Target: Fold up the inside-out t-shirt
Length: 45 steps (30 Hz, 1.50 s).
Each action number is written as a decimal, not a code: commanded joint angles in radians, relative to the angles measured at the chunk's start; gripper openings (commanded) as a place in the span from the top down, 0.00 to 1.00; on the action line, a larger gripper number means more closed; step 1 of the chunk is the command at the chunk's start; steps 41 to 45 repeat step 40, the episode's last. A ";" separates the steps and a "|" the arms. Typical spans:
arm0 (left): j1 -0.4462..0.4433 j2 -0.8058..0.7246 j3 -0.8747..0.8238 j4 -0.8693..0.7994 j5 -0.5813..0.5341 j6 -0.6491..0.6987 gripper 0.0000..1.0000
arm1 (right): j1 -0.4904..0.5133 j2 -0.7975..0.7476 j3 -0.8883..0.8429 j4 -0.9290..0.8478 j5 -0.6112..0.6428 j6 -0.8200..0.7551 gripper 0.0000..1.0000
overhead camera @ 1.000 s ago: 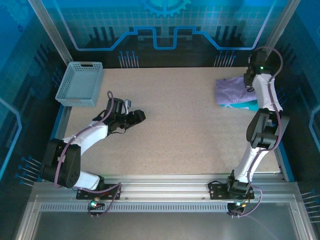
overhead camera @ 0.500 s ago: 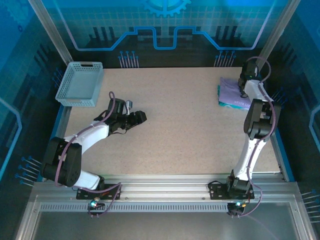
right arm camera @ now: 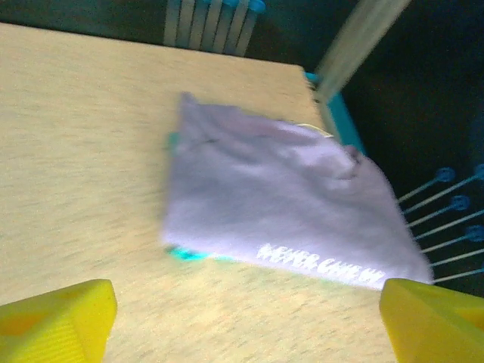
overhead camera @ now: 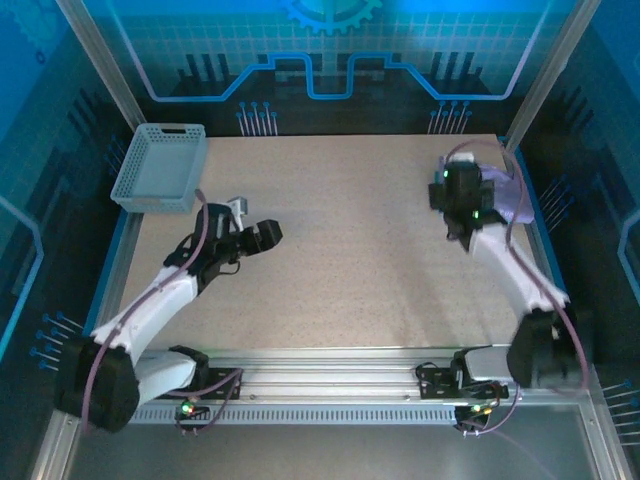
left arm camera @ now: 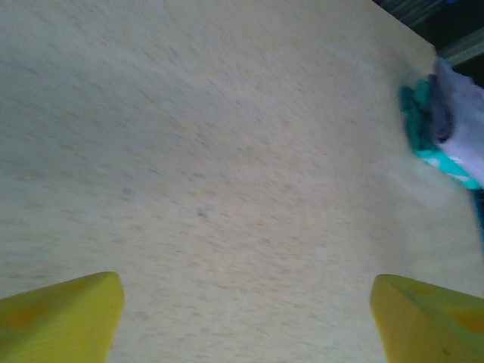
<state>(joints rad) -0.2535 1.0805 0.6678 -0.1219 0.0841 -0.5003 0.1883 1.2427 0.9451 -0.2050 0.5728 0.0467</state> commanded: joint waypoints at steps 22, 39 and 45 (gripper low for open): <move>0.176 0.483 -0.349 1.185 -0.367 0.521 0.01 | -0.079 0.153 -0.559 0.961 -0.329 -0.038 0.00; 0.220 0.469 -0.294 1.058 -0.282 0.493 0.01 | -0.098 0.259 -0.530 0.990 -0.346 -0.020 0.00; 0.220 0.469 -0.293 1.058 -0.282 0.493 0.01 | -0.098 0.259 -0.531 0.991 -0.346 -0.021 0.00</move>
